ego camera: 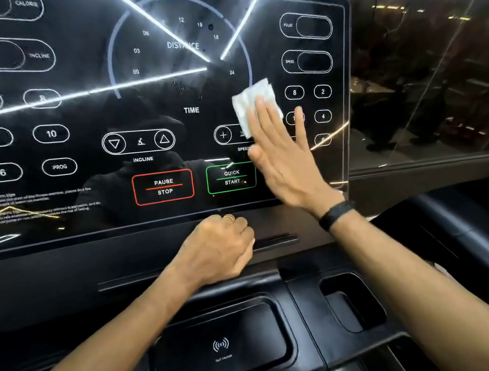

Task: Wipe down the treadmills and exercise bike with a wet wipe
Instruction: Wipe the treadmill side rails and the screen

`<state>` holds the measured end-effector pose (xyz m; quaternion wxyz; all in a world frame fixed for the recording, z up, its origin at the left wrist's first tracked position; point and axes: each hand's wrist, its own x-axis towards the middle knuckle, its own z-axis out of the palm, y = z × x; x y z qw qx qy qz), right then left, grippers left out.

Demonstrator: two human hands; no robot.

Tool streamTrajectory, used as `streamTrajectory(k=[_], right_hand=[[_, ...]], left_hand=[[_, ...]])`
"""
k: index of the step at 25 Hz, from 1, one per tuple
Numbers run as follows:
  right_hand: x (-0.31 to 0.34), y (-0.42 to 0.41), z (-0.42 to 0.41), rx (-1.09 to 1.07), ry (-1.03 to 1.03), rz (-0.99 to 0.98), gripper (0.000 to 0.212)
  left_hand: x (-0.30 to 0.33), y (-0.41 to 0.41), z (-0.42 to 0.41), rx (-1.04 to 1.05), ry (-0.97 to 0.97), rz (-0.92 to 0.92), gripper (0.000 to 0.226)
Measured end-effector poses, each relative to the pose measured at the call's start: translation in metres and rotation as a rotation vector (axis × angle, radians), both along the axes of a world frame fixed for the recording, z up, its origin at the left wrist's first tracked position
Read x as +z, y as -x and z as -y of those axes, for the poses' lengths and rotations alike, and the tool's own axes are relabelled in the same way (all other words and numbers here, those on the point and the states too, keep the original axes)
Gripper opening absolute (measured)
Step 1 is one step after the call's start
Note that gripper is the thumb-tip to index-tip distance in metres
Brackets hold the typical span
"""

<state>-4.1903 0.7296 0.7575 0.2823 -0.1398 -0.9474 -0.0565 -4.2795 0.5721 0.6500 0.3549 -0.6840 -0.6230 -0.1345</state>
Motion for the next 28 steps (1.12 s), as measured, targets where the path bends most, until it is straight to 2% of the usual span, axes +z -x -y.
streamTrajectory(k=[2, 6, 8, 12, 14, 18, 20, 24, 26, 28], right_hand=[[-0.009, 0.002, 0.010, 0.023, 0.028, -0.024, 0.079], [-0.103, -0.053, 0.052, 0.130, 0.019, 0.140, 0.073], [-0.088, -0.046, 0.041, 0.098, 0.028, 0.121, 0.074], [0.014, 0.009, 0.009, -0.009, 0.128, -0.049, 0.073], [-0.003, 0.007, 0.017, -0.002, 0.138, -0.064, 0.075], [-0.111, -0.060, 0.058, 0.030, 0.117, 0.087, 0.075], [-0.100, -0.055, 0.040, 0.006, 0.085, 0.077, 0.073], [0.003, -0.005, -0.007, -0.109, 0.134, -0.091, 0.075], [-0.004, -0.003, -0.003, -0.095, 0.136, -0.092, 0.076], [-0.060, -0.028, 0.024, -0.061, 0.117, -0.016, 0.077]], left_hand=[[0.002, 0.001, 0.000, 0.010, 0.019, -0.047, 0.029], [0.002, 0.001, -0.001, 0.000, 0.056, -0.036, 0.029], [0.003, -0.001, -0.004, -0.027, 0.061, -0.036, 0.033], [0.004, -0.001, 0.000, -0.004, 0.059, -0.059, 0.037], [0.007, 0.001, 0.003, 0.007, 0.022, -0.067, 0.034], [0.004, -0.002, 0.002, 0.012, -0.002, -0.057, 0.025], [0.004, -0.002, -0.001, -0.008, -0.007, -0.038, 0.026], [0.002, -0.001, -0.001, -0.003, 0.014, -0.025, 0.028], [0.003, 0.000, 0.002, 0.010, 0.009, -0.031, 0.027], [0.006, 0.000, 0.003, 0.019, -0.005, -0.024, 0.023]])
